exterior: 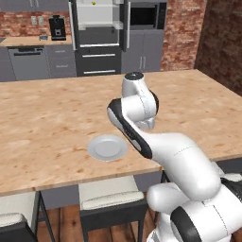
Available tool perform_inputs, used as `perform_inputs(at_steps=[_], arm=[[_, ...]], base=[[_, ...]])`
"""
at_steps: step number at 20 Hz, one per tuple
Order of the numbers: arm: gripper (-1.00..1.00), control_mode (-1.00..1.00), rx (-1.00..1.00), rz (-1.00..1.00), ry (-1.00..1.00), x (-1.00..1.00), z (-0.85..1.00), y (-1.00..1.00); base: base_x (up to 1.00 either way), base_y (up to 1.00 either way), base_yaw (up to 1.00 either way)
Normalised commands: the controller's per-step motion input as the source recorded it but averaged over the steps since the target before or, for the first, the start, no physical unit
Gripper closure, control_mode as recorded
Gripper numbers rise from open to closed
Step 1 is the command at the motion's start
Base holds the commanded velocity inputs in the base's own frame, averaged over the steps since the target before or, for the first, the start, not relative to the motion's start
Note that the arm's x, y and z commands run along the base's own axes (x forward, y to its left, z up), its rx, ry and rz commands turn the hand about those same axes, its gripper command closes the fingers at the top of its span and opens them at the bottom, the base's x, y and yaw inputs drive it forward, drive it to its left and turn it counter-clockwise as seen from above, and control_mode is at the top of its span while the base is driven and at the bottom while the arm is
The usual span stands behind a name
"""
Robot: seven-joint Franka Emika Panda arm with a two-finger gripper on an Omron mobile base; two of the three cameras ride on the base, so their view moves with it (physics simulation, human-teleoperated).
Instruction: Take the steak from the fridge and place it on the digital scale on the counter by the fridge. Wait a few seconds for a reading, then move it to the plate on the dining counter.
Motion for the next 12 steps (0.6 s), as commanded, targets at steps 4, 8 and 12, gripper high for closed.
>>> perform_inputs(at_steps=[4,8,12], arm=[[1.0,-1.0,-0.02,-0.09,0.0,0.67,-0.99,0.13],[1.0,-1.0,0.0,-0.08,0.02,0.67,-0.81,0.0],[1.0,-1.0,0.0,-0.05,0.07,0.52,-0.68,0.06]], base=[[0.0,0.0,0.0],[0.0,0.0,0.0],[0.0,0.0,0.0]])
